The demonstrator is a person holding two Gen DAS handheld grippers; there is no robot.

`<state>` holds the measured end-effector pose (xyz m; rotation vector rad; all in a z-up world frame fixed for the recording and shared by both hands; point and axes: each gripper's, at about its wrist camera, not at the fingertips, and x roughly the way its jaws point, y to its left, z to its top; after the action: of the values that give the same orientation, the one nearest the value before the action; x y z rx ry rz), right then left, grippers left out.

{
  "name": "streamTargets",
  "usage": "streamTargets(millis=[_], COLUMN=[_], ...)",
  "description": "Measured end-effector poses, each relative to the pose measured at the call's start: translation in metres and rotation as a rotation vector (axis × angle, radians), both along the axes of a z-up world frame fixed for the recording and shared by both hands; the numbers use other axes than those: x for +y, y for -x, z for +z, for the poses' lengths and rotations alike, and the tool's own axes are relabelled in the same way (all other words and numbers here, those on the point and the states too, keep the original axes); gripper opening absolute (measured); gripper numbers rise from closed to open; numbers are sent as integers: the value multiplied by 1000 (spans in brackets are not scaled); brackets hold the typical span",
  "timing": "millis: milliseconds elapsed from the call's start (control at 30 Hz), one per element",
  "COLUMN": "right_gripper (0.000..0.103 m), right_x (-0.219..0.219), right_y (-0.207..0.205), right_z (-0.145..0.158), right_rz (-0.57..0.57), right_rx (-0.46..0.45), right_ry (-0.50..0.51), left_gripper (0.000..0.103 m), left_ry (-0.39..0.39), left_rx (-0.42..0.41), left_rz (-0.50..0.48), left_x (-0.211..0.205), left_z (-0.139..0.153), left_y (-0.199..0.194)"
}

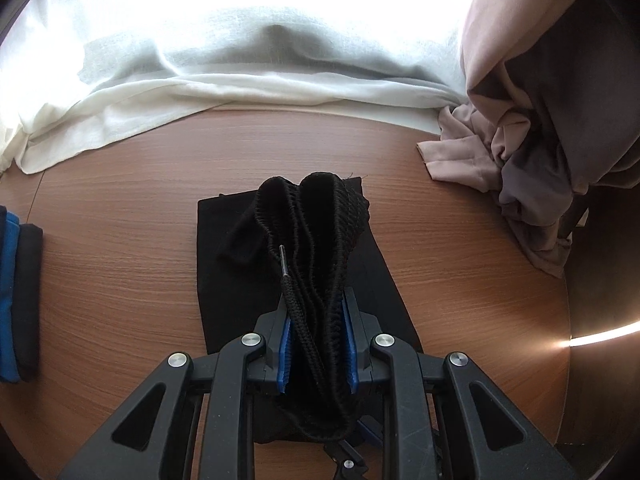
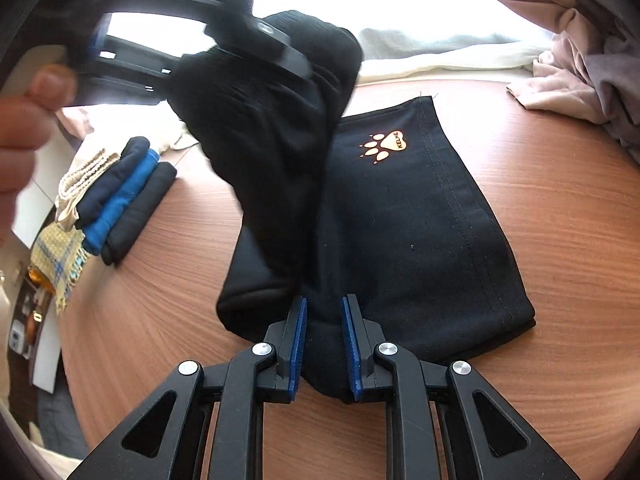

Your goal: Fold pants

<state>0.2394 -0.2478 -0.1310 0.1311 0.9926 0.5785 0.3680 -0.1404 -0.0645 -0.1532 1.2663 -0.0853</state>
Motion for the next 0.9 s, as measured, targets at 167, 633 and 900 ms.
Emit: streamTargets(millis=[167, 633, 900], right_gripper=[20, 20, 30], right_x=[-7, -26, -41], right_y=[7, 14, -14], right_z=[4, 47, 67], right_rz=[-11, -74, -169], right_rx=[5, -99, -195], right_ry=[-19, 6, 66], left_gripper=[31, 44, 44], left_ry=[-62, 37, 53], left_rx=[-7, -90, -87], left_rz=[-76, -97, -63], left_x=[-26, 16, 41], left_z=[-5, 7, -32], left_y=[-2, 39, 90])
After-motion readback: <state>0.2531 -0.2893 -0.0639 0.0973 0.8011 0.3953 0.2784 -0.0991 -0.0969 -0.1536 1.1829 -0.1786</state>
